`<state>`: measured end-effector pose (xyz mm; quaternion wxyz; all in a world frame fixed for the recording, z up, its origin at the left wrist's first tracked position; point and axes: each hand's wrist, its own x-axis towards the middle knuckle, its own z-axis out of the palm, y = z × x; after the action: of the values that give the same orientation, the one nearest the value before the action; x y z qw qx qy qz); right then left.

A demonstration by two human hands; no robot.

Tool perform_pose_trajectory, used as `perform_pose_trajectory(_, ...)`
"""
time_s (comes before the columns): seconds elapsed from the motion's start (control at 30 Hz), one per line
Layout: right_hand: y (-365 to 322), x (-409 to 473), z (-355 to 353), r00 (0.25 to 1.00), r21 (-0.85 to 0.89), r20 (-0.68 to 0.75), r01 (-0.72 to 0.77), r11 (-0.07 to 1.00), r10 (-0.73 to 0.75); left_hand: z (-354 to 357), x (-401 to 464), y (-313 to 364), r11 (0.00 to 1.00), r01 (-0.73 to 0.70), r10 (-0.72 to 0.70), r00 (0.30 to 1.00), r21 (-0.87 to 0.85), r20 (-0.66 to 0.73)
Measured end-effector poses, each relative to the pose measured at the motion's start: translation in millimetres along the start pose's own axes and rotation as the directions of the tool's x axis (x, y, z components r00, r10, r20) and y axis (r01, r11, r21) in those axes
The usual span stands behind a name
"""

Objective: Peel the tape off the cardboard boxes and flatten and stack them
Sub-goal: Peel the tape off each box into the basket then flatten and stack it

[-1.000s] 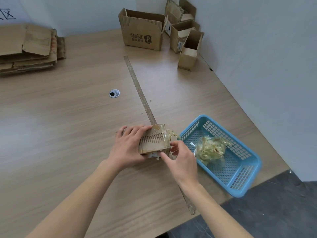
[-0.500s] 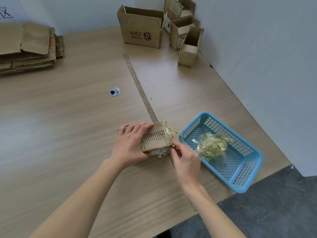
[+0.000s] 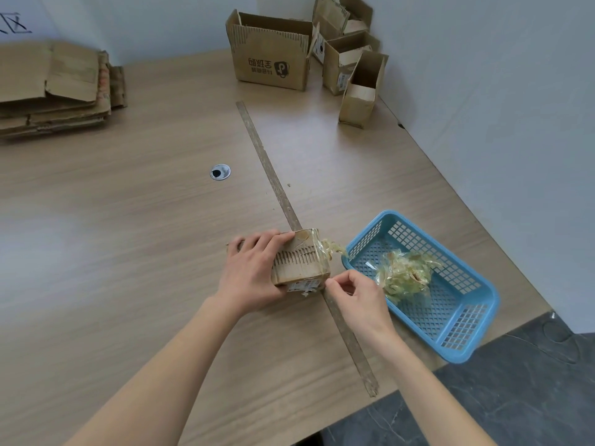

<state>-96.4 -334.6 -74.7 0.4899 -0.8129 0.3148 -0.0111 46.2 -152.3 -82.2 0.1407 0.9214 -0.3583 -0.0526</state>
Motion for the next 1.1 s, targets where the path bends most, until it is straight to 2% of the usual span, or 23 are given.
perform_pose_trajectory(0.2, -0.1, 10.4, -18.4, 0.996, 0.044, 0.091, -0.015, 0.999, 0.011, -0.6, 0.5, -1.2, 1.0, -0.002, 0.003, 1.0, -0.006, 0.007)
perform_pose_trajectory(0.3, -5.8, 16.5, -27.1, 0.987, 0.203, 0.156, -0.073, 0.976, 0.041, -1.5, -1.0, -0.5, 0.999, -0.032, 0.032, 0.999, -0.008, 0.002)
perform_pose_trajectory(0.37, -15.5, 23.2, -32.5, 0.995, 0.313, 0.097, -0.063, 0.948, 0.034, -1.1, -0.6, -1.5, 0.998, -0.068, 0.068, 0.998, 0.004, 0.01)
perform_pose_trajectory(0.43, -25.4, 33.2, -36.0, 0.996, 0.17, -0.026, 0.083, 0.982, -0.08, 0.0, -0.3, -3.7, 0.996, -0.093, 0.093, 0.996, 0.014, 0.008)
perform_pose_trajectory(0.47, -28.9, 37.2, -34.8, 0.989, 0.076, -0.055, 0.139, 0.987, -0.135, 0.4, 0.0, -4.5, 0.995, -0.099, 0.099, 0.995, 0.014, 0.006)
perform_pose_trajectory(0.57, -35.1, 41.9, -27.8, 0.967, -0.028, -0.102, 0.231, 0.973, -0.232, 2.2, 0.3, -4.7, 0.994, -0.108, 0.108, 0.994, 0.014, -0.015)
perform_pose_trajectory(0.6, -33.7, 41.9, -25.8, 0.953, -0.067, -0.078, 0.288, 0.955, -0.292, 2.7, 0.0, -4.5, 0.994, -0.108, 0.109, 0.994, 0.018, -0.026)
perform_pose_trajectory(0.67, -25.7, 41.2, -22.7, 0.905, -0.175, 0.065, 0.424, 0.888, -0.42, 3.6, -0.3, -4.2, 0.994, -0.107, 0.107, 0.993, 0.024, -0.038)
perform_pose_trajectory(0.73, -16.4, 42.7, -21.4, 0.863, -0.278, 0.162, 0.506, 0.817, -0.479, 3.8, 0.2, -4.0, 0.994, -0.108, 0.109, 0.993, 0.031, -0.038)
perform_pose_trajectory(0.83, -15.9, 53.3, -23.4, 0.842, -0.231, 0.117, 0.54, 0.81, -0.527, 3.8, 0.5, -3.8, 0.991, -0.129, 0.13, 0.991, 0.02, -0.042)
perform_pose_trajectory(0.9, -21.3, 62.6, -23.8, 0.804, -0.241, 0.15, 0.594, 0.768, -0.575, 2.6, 1.9, -4.7, 0.99, -0.138, 0.139, 0.99, 0.014, -0.034)
perform_pose_trajectory(0.97, -26.7, 70.6, -25.3, 0.819, -0.15, 0.166, 0.571, 0.807, -0.549, 2.3, 3.5, -5.8, 0.99, -0.144, 0.144, 0.989, 0.013, -0.022)
perform_pose_trajectory(1.1, -32.2, 90.0, -26.3, 0.914, 0.011, 0.118, 0.391, 0.92, -0.389, 0.9, 3.8, -4.6, 0.989, -0.148, 0.148, 0.989, 0.013, -0.007)
